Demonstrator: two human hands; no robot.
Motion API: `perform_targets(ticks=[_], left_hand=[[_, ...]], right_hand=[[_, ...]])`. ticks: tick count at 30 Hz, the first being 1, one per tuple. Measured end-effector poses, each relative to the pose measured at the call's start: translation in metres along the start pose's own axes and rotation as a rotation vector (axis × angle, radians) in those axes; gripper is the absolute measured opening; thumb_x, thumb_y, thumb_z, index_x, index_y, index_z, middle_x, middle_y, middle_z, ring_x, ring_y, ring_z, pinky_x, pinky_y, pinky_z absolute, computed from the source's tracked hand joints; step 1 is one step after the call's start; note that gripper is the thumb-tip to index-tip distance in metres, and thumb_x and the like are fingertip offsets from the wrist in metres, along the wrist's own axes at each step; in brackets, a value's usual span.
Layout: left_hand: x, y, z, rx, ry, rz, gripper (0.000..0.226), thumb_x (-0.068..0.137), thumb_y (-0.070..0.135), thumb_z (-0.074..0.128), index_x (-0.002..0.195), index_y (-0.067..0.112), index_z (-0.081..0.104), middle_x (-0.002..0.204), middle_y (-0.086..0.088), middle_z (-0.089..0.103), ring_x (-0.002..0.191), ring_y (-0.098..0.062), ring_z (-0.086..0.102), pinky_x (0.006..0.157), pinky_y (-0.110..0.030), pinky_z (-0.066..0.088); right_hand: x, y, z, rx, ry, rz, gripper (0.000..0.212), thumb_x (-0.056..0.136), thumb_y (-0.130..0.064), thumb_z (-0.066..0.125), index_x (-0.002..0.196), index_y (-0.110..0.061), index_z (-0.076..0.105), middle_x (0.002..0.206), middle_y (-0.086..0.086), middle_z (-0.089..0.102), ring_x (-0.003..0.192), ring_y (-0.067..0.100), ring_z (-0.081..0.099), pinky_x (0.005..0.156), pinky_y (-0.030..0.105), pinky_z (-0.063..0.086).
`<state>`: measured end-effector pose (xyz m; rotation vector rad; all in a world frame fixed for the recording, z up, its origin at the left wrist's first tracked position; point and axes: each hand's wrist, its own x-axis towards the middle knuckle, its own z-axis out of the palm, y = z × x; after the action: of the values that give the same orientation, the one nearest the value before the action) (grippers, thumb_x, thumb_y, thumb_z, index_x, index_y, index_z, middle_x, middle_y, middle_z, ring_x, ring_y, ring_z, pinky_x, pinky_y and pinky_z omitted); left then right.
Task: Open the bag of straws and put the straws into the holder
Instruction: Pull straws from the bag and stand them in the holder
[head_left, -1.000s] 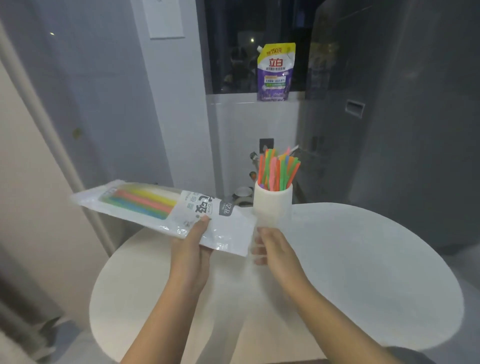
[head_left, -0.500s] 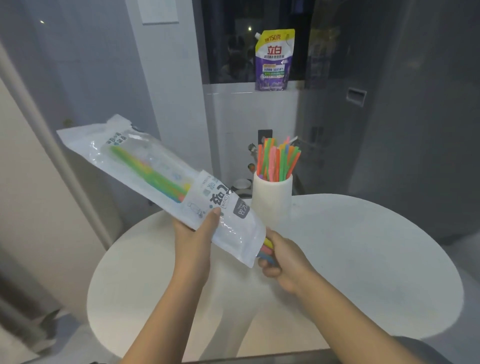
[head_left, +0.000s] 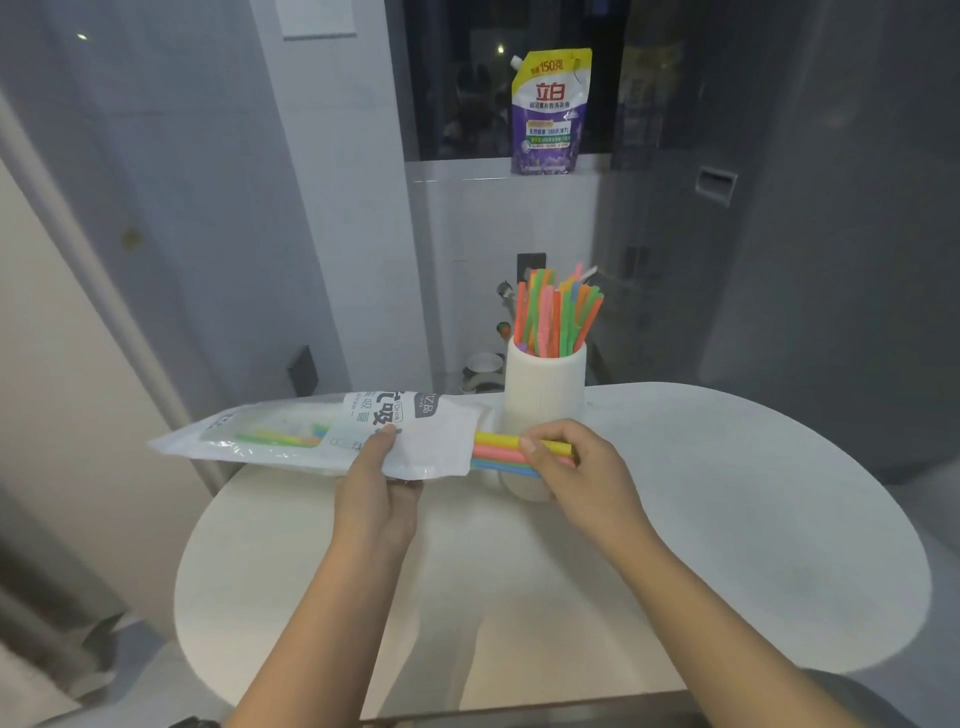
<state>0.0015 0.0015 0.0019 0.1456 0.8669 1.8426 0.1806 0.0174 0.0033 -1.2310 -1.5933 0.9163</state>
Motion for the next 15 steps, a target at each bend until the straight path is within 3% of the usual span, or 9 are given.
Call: perform_targets(ticks=[4, 8, 15], left_hand=[[0.000, 0.000, 0.000, 0.000, -0.035, -0.005, 0.018, 0.091, 0.002, 0.054, 0.101, 0.016, 0.060, 0.103, -0.002, 0.068, 0.099, -0.019, 0.065, 0.082, -0.037, 0.055], [0.001, -0.002, 0.001, -0.033, -0.044, -0.040, 0.018, 0.092, 0.002, 0.051, 0.101, 0.015, 0.059, 0.099, -0.002, 0.068, 0.090, -0.017, 0.066, 0.066, -0.032, 0.059], [-0.003, -0.004, 0.005, -0.085, -0.079, -0.046, 0.020, 0.093, 0.001, 0.049, 0.107, 0.012, 0.057, 0.102, -0.005, 0.067, 0.090, -0.018, 0.065, 0.061, -0.028, 0.059]], right_hand=[[0.000, -0.003, -0.006, 0.042, 0.070, -0.130, 0.004, 0.087, -0.025, 0.063, 0.089, -0.023, 0.065, 0.082, -0.017, 0.065, 0.075, -0.003, 0.058, 0.061, 0.006, 0.041], [0.003, -0.002, -0.012, 0.048, 0.011, -0.170, 0.008, 0.085, -0.021, 0.065, 0.092, -0.022, 0.063, 0.090, -0.016, 0.064, 0.081, -0.007, 0.057, 0.064, 0.006, 0.044], [0.006, -0.003, -0.016, 0.363, 0.155, -0.114, 0.015, 0.081, -0.020, 0.070, 0.093, -0.025, 0.063, 0.079, -0.018, 0.065, 0.073, -0.003, 0.062, 0.055, 0.012, 0.048]])
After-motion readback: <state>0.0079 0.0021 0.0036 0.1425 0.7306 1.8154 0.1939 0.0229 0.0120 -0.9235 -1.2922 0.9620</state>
